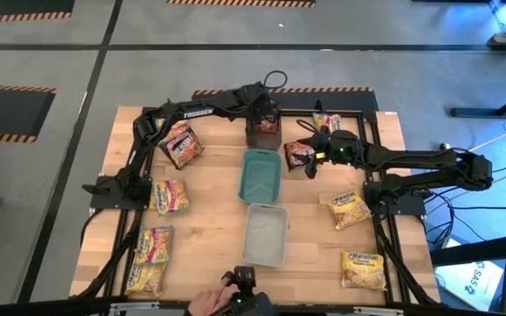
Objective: Sort Maruchan noodles
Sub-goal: Put the black noodle pack into the black bin
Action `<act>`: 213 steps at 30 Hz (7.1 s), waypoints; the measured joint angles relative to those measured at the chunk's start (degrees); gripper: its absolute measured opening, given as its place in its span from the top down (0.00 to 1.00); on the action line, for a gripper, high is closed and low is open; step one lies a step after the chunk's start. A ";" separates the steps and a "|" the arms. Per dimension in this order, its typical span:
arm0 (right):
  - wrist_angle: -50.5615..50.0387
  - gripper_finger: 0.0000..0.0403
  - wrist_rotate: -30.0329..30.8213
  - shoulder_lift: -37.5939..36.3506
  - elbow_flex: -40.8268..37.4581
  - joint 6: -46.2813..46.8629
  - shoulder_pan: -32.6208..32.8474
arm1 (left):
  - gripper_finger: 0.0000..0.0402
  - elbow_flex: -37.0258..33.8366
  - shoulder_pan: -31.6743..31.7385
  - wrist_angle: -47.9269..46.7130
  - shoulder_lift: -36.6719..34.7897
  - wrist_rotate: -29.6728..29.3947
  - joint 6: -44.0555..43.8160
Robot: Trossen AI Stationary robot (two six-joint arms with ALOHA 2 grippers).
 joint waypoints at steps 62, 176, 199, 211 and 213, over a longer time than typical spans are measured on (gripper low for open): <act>-26.07 0.40 9.83 14.86 0.52 9.75 19.61 | 0.51 -10.19 -26.02 -12.79 -10.93 13.99 -42.13; -27.90 0.40 19.65 5.78 -5.14 39.83 59.06 | 0.52 -2.01 -32.87 22.46 9.94 11.56 -39.68; -18.74 0.69 24.17 17.82 -4.96 41.94 59.28 | 0.52 -1.97 -33.31 23.29 12.35 12.44 -40.99; -20.70 0.99 24.01 17.89 -3.43 40.39 59.21 | 0.52 -1.99 -33.27 23.37 12.18 12.26 -41.22; -24.24 0.99 23.17 17.51 -1.58 39.24 59.21 | 0.52 -2.08 -33.29 22.92 11.30 12.61 -41.41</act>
